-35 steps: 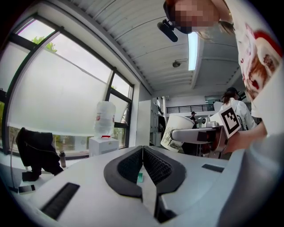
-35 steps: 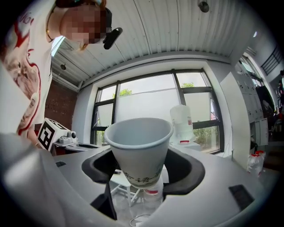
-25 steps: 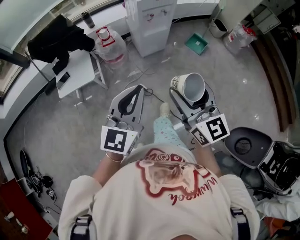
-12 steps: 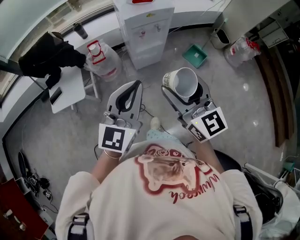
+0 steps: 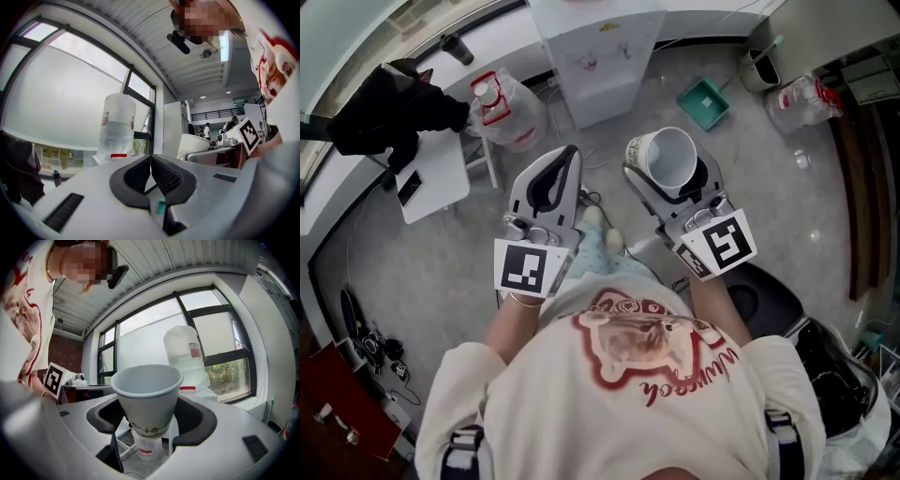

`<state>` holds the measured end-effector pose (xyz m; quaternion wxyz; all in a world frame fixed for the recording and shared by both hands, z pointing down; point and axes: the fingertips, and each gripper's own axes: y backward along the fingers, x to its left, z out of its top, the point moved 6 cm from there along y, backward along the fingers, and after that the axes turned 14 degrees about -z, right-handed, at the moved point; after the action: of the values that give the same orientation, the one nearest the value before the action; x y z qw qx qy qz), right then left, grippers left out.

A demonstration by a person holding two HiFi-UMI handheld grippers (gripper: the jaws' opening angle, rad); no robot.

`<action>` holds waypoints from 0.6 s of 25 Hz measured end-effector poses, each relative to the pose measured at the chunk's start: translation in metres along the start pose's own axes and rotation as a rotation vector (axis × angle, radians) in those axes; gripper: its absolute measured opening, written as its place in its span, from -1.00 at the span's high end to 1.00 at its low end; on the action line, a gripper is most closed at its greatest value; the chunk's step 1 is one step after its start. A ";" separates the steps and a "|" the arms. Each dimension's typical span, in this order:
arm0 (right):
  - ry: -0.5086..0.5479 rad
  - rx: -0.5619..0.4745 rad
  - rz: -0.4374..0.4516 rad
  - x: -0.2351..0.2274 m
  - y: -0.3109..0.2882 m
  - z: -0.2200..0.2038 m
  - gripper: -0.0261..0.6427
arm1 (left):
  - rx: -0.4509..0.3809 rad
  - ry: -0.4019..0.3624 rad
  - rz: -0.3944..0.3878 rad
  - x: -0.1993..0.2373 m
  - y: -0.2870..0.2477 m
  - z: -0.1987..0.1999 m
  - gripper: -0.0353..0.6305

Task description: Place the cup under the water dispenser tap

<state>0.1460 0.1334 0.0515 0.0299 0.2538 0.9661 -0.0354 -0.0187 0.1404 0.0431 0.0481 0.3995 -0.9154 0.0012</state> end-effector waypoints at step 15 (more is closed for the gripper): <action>0.010 0.081 -0.063 -0.041 -0.137 -0.073 -0.01 | 0.036 0.078 -0.020 0.115 -0.056 -0.049 0.83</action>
<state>0.1119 0.0006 0.1347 0.0138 0.2243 0.9716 -0.0743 -0.0512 0.0204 0.1000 0.0766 0.4093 -0.9086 0.0330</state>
